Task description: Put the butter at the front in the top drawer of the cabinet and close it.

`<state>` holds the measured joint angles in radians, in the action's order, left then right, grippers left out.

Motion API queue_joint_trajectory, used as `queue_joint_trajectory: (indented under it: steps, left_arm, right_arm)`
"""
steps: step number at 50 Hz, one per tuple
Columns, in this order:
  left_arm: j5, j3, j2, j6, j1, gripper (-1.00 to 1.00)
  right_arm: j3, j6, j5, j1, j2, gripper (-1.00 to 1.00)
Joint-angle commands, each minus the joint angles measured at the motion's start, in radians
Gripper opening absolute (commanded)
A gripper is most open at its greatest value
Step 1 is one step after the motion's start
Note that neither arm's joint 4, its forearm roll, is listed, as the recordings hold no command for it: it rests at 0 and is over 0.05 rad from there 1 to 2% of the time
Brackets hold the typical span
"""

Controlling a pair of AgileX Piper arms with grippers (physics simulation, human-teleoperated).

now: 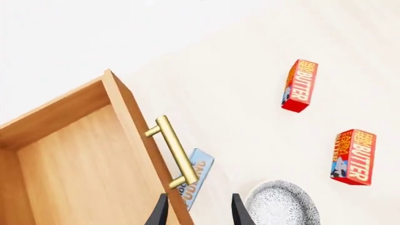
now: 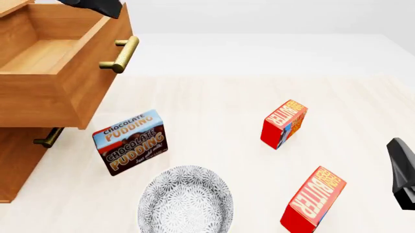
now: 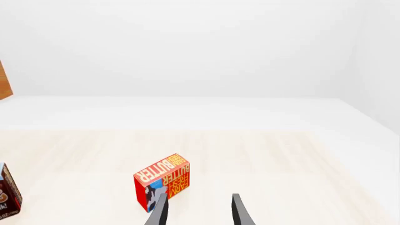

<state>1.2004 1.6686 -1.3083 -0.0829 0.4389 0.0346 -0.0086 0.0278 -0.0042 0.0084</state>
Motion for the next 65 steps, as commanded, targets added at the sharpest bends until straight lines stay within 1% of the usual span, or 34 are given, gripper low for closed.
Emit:
queue_joint_trajectory:
  steps: [1, 8, 12, 14, 17, 21, 22, 23, 24, 26, 30, 32, 34, 35, 47, 50, 51, 52, 53, 57, 59, 63, 64, 65]
  left_arm:
    - [-0.023, -0.004, -0.011, -0.051, 0.082, 1.0]
    - [-0.055, -0.004, 0.002, -0.059, 0.109, 1.0]
    - [-0.074, -0.034, -0.001, -0.073, 0.125, 1.0]
    - [-0.091, -0.032, -0.021, -0.056, 0.164, 1.0]
    - [-0.115, -0.047, -0.039, -0.049, 0.187, 1.0]
    - [-0.139, -0.047, -0.059, -0.042, 0.2, 1.0]
    - [-0.147, -0.067, -0.038, -0.074, 0.155, 1.0]
    - [-0.149, -0.06, -0.057, -0.056, 0.182, 1.0]
    - [-0.154, -0.06, -0.061, -0.06, 0.182, 1.0]
    - [-0.168, -0.049, -0.083, -0.042, 0.212, 1.0]
    - [-0.202, -0.062, -0.105, -0.037, 0.222, 1.0]
    - [-0.221, -0.044, -0.134, -0.017, 0.248, 1.0]
    - [-0.224, -0.04, -0.143, -0.014, 0.253, 1.0]
    - [-0.235, -0.023, -0.161, -0.004, 0.269, 1.0]
    - [-0.324, -0.018, -0.247, 0.015, 0.315, 1.0]
    - [-0.341, -0.018, -0.264, -0.005, 0.305, 1.0]
    - [-0.356, -0.024, -0.262, -0.048, 0.289, 1.0]
    - [-0.365, -0.021, -0.266, -0.059, 0.29, 1.0]
    - [-0.366, -0.013, -0.282, -0.045, 0.297, 1.0]
    - [-0.377, 0.018, -0.32, -0.04, 0.325, 1.0]
    - [-0.389, 0.021, -0.326, -0.05, 0.323, 1.0]
    - [-0.403, 0.026, -0.345, -0.05, 0.335, 1.0]
    - [-0.422, 0.04, -0.374, -0.052, 0.366, 1.0]
    - [-0.422, 0.04, -0.374, -0.052, 0.366, 1.0]
  right_arm:
    - [-0.01, 0.002, -0.002, 0.0, -0.008, 1.0]
    - [-0.01, 0.002, -0.002, 0.0, -0.008, 1.0]
    - [-0.009, 0.002, -0.002, 0.0, -0.007, 1.0]
    - [-0.008, 0.002, -0.001, 0.0, -0.007, 1.0]
    - [-0.008, 0.002, -0.001, 0.0, -0.007, 1.0]
    - [-0.008, 0.002, -0.001, 0.0, -0.007, 1.0]
    - [-0.008, 0.002, -0.001, 0.0, -0.007, 1.0]
    - [-0.008, 0.002, -0.001, 0.0, -0.007, 1.0]
    - [-0.008, 0.002, -0.001, 0.0, -0.007, 1.0]
    - [-0.007, 0.002, -0.001, 0.0, -0.007, 1.0]
    - [-0.007, 0.002, 0.0, 0.001, -0.007, 1.0]
    - [-0.007, 0.002, 0.0, 0.001, -0.007, 1.0]
    - [-0.007, 0.002, 0.0, 0.001, -0.007, 1.0]
    - [-0.007, 0.002, 0.0, 0.001, -0.007, 1.0]
    - [-0.007, 0.002, 0.0, 0.0, -0.007, 1.0]
    - [-0.007, 0.002, 0.0, 0.0, -0.007, 1.0]
    - [-0.007, 0.002, 0.0, 0.001, -0.007, 1.0]
    - [-0.007, 0.002, 0.0, 0.001, -0.007, 1.0]
    - [-0.006, 0.002, 0.001, 0.001, -0.007, 1.0]
    - [-0.006, 0.002, 0.001, 0.001, -0.007, 1.0]
    - [-0.006, 0.002, 0.001, 0.001, -0.007, 1.0]
    - [-0.006, 0.002, 0.001, 0.001, -0.007, 1.0]
    - [-0.006, 0.003, 0.0, 0.0, -0.007, 1.0]
    - [-0.006, 0.003, 0.0, 0.0, -0.007, 1.0]
